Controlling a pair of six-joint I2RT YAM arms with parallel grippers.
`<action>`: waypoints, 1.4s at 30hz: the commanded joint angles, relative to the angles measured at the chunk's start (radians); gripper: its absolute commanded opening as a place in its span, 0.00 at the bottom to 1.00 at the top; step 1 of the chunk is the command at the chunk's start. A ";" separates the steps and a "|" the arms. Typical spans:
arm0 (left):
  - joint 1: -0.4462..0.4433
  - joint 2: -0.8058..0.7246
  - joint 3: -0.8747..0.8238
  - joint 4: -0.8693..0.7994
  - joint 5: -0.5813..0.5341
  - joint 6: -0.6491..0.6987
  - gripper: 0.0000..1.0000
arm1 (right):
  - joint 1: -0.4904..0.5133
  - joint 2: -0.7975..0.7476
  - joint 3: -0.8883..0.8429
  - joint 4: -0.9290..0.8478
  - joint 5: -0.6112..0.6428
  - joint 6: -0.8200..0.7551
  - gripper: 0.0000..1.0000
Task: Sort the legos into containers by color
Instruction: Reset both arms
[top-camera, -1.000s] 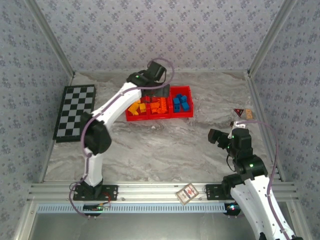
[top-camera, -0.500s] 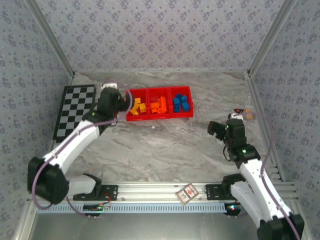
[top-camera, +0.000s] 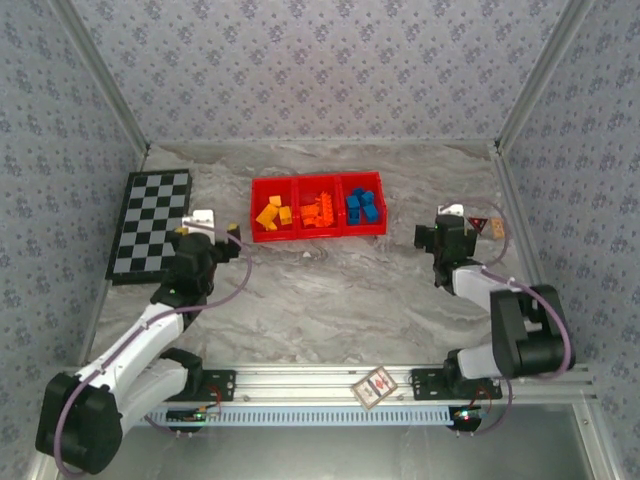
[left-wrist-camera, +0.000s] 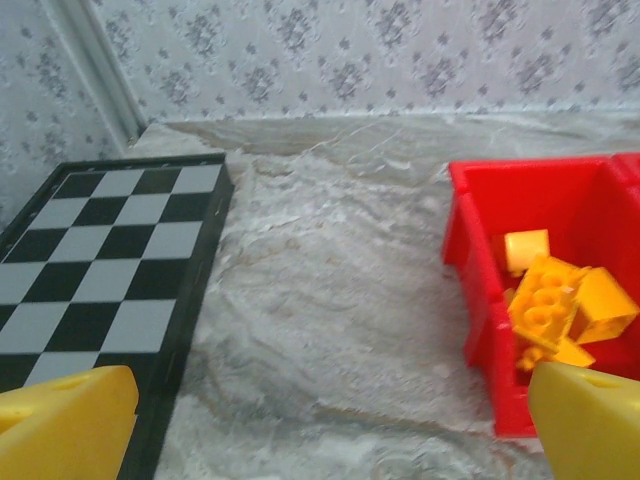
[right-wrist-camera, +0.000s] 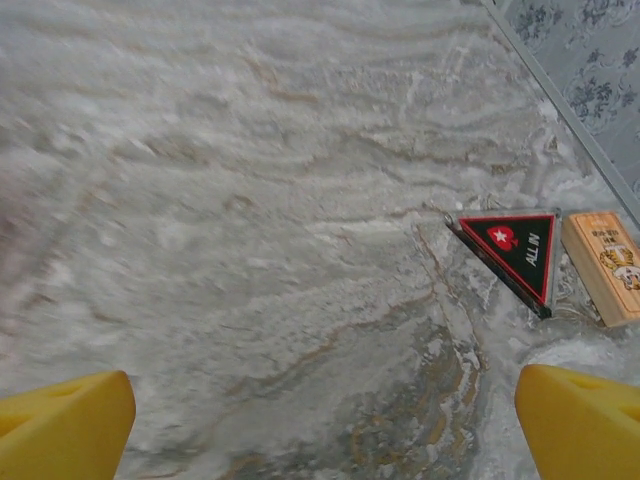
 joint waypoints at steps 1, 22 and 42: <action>0.028 -0.034 -0.037 0.116 -0.040 0.056 1.00 | -0.010 0.027 -0.011 0.156 -0.011 -0.067 1.00; 0.294 0.592 -0.057 0.669 0.275 0.124 1.00 | -0.072 0.129 -0.159 0.542 -0.046 -0.074 1.00; 0.372 0.634 -0.011 0.601 0.359 0.065 1.00 | -0.102 0.126 -0.144 0.502 -0.097 -0.049 1.00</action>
